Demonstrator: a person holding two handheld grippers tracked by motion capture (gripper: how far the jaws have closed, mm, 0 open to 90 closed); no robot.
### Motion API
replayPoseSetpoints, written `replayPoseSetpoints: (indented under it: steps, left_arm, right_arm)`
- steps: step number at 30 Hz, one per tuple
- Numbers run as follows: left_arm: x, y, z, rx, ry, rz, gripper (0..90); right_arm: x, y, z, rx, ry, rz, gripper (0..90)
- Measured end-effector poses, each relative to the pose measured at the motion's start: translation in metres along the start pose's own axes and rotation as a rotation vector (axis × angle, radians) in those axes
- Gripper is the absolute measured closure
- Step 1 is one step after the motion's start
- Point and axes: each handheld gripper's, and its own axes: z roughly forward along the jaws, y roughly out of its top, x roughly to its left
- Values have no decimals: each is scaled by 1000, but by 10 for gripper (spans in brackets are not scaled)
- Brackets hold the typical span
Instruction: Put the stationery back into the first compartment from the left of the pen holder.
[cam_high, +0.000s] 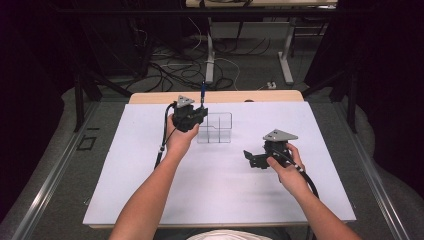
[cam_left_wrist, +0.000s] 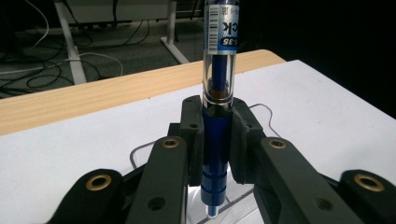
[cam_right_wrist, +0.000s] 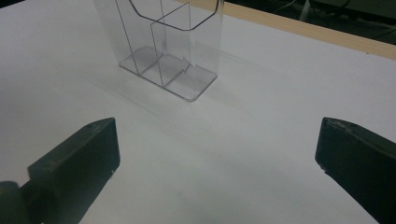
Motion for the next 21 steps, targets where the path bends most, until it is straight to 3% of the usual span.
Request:
replayPoseSetpoints:
  steps: [9,21]
  left_arm:
    - [5,-5,7,36,16,-23,787]
    - [6,-9,14,62,34,-23,785]
  right_arm:
    - [1,-2,2,1,6,2,0]
    - [2,-3,3,13,16,1,0]
